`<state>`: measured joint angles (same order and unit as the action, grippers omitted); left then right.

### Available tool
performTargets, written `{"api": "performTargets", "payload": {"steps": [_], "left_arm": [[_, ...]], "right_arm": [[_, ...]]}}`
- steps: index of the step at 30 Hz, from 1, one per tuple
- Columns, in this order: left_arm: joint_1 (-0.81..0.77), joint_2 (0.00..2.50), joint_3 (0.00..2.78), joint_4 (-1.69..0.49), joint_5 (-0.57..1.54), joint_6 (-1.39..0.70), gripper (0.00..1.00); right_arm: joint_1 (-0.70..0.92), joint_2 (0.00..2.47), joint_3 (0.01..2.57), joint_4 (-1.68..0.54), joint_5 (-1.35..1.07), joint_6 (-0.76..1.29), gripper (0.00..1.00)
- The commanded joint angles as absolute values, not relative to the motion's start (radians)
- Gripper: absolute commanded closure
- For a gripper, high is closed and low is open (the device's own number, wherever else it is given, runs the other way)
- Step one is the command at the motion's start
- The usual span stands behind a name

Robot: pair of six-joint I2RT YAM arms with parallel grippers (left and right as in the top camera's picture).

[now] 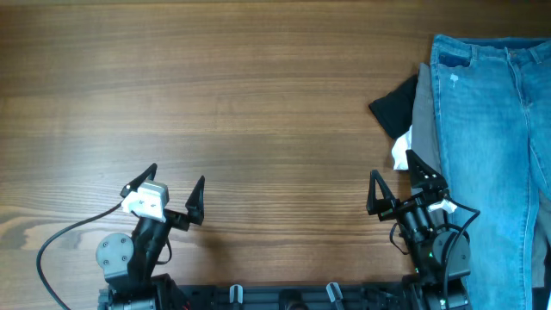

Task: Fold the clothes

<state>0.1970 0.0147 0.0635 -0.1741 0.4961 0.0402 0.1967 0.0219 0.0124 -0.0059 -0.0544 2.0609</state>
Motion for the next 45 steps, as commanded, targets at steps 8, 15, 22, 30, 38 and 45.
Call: {"api": "performTargets", "payload": {"steps": [8, 15, 22, 30, 38, 45], "left_arm": [[0.192, 0.007, 0.058, -0.172, 0.505, 0.046, 0.0], [0.192, 0.007, 0.058, -0.172, 0.505, 0.045, 0.0], [0.192, 0.007, 0.058, -0.172, 0.505, 0.045, 0.0], [0.192, 0.007, 0.058, -0.172, 0.504, 0.045, 0.0], [0.192, 0.007, 0.058, -0.171, 0.504, 0.046, 0.0], [0.192, 0.007, 0.058, -0.172, 0.505, 0.045, 0.0]], "right_arm": [[0.199, 0.021, 0.01, -0.005, -0.033, 2.072, 0.0], [0.199, 0.021, 0.01, -0.005, -0.033, 2.072, 0.0], [0.199, 0.021, 0.01, -0.005, -0.033, 2.072, 0.0], [0.199, 0.021, 0.01, -0.005, -0.033, 2.072, 0.0], [0.199, 0.021, 0.01, 0.008, 0.002, 2.072, 0.0], [0.199, 0.022, 0.01, 0.002, 0.029, 2.072, 0.0]]}}
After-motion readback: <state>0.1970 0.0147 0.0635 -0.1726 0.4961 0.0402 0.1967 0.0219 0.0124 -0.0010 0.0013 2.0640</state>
